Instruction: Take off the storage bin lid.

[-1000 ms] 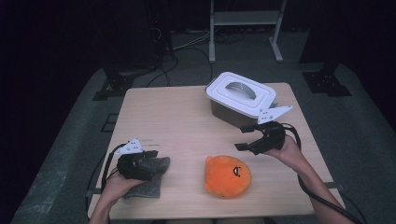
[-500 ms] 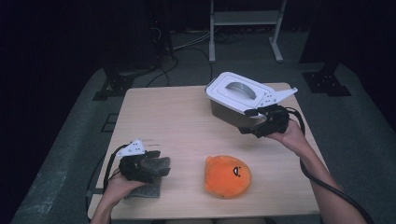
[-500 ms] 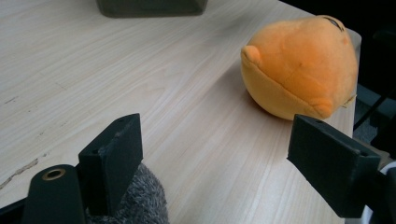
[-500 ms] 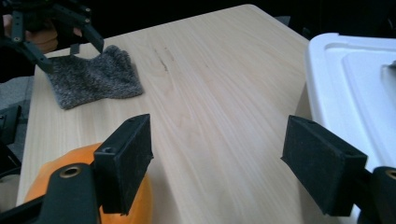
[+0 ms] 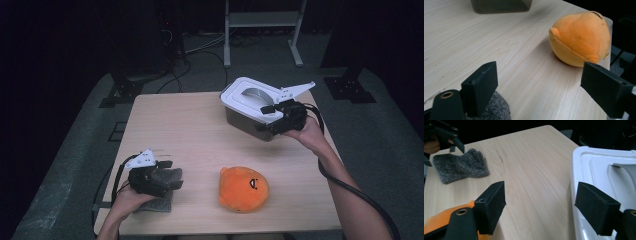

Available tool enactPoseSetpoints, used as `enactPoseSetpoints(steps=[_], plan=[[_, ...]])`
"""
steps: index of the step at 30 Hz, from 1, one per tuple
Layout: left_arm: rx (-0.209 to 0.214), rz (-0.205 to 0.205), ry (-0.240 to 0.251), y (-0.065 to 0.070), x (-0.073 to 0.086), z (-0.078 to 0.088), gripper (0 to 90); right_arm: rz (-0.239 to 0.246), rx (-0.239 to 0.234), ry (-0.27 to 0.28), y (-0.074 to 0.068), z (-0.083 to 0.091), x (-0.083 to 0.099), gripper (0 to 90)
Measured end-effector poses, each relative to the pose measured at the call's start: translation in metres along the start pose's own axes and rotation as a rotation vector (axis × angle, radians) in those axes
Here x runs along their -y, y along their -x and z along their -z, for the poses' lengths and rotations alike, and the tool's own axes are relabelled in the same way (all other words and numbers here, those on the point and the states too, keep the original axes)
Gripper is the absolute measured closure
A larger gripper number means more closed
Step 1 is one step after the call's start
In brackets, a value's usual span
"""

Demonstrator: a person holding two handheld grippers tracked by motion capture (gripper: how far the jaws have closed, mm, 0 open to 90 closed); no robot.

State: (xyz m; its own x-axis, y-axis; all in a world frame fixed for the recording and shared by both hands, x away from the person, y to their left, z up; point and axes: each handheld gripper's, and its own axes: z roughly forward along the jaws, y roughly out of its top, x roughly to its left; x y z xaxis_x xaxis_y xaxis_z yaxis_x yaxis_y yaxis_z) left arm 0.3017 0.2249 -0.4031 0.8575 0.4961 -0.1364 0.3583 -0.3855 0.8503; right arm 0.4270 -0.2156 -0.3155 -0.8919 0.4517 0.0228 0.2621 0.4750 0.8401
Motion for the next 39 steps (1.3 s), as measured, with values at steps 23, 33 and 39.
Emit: enactPoseSetpoints(steps=[23, 33, 39], plan=[[0.036, 0.004, 0.013, 0.007, 0.000, -0.008, 9.2, -0.003, 0.055, -0.004, 0.039, -0.006, -0.015, 23.9], [0.039, -0.001, 0.007, 0.008, 0.001, -0.009, 8.9, -0.012, 0.092, -0.012, 0.054, -0.013, -0.020, 23.9], [0.042, -0.006, 0.011, 0.008, 0.001, -0.010, 8.9, -0.017, 0.101, -0.018, 0.061, -0.017, -0.020, 23.9]])
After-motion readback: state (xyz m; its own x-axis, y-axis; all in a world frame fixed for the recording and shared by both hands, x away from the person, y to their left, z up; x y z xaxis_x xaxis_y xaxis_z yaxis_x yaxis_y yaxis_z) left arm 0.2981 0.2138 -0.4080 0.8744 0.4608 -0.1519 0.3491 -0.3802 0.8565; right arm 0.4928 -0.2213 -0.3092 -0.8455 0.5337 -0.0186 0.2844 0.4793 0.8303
